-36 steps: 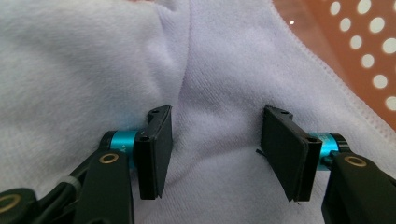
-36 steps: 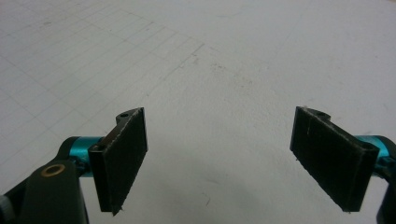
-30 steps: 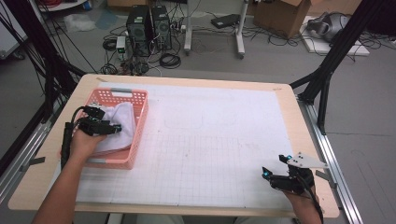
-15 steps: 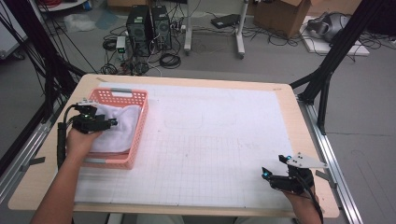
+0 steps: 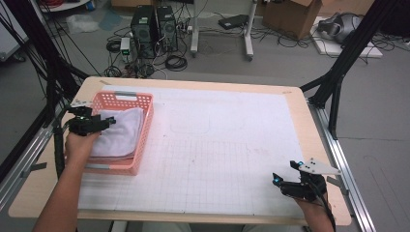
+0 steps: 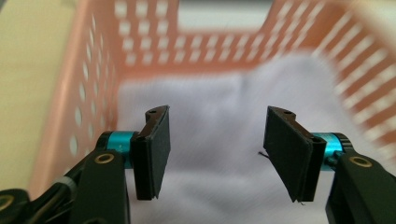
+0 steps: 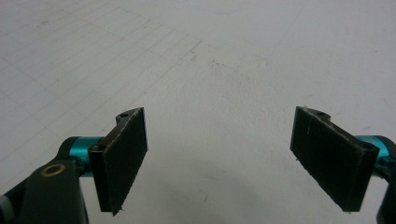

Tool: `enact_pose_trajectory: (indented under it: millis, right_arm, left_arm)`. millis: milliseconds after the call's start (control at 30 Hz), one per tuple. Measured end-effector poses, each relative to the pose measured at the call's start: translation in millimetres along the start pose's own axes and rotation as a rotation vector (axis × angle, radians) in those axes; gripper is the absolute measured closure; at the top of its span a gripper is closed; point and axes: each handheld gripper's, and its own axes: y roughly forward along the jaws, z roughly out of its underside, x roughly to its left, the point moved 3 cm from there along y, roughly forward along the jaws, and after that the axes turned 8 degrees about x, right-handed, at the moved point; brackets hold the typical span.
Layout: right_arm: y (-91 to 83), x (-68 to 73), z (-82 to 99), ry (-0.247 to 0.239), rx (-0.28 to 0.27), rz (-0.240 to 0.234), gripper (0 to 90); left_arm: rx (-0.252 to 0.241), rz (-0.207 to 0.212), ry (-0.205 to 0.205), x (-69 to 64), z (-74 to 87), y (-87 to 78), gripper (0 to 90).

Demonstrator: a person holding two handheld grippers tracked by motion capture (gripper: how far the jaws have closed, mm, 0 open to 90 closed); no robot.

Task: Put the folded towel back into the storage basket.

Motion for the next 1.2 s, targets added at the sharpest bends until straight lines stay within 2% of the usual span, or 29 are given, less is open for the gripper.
enact_pose_trajectory:
  millis: [100,133,167,200,267,333,433,633,767,967,1133,1200]
  right_arm:
    - [-2.4,0.0,-0.8,0.009,-0.017,-0.005,17.9]
    - [-3.0,0.1,-0.8,0.012,-0.019,-0.009,17.9]
    - [-3.5,0.0,-0.7,0.012,-0.021,-0.008,17.9]
    - [-3.7,0.1,-0.6,0.018,-0.023,-0.012,17.9]
    - [-3.7,0.0,-0.4,0.017,-0.026,-0.017,17.9]
    - [-3.4,1.4,-0.8,0.014,-0.027,-0.025,17.9]
    - [-4.5,3.4,-1.5,0.018,-0.037,-0.034,17.9]
    - [-1.8,2.9,-1.9,0.026,-0.056,-0.047,17.9]
    - [0.6,3.4,-3.0,0.015,-0.061,-0.050,17.9]
    - [2.6,4.3,-5.7,0.015,-0.068,-0.050,17.9]
    - [4.9,7.4,-7.6,0.006,-0.064,-0.043,17.9]
    - [3.9,8.5,-7.2,0.006,-0.065,-0.042,17.9]
  left_arm:
    - [-0.189,0.090,-0.022,-8.2,-7.5,-20.1,34.6]
    - [-0.242,0.107,-0.026,-12.4,-9.2,-27.2,30.4]
    - [-0.281,0.119,-0.017,-17.2,-10.3,-33.1,21.1]
    - [-0.314,0.145,-0.007,-22.3,-11.1,-37.6,17.3]
    - [-0.342,0.205,0.006,-32.6,-11.0,-43.8,17.8]
    - [-0.356,0.213,0.027,-42.5,-10.5,-48.8,17.9]
    - [-0.403,0.270,0.042,-58.8,-8.5,-56.4,20.0]
    - [-0.441,0.322,0.118,-96.5,2.6,-64.2,20.2]
    - [-0.429,0.372,0.163,-118.0,12.2,-63.6,20.7]
    - [-0.429,0.462,0.193,-147.9,28.5,-65.3,21.3]
    - [-0.409,0.485,0.264,-173.3,43.9,-60.9,21.6]
    - [-0.395,0.517,0.283,-182.8,48.4,-58.6,21.6]
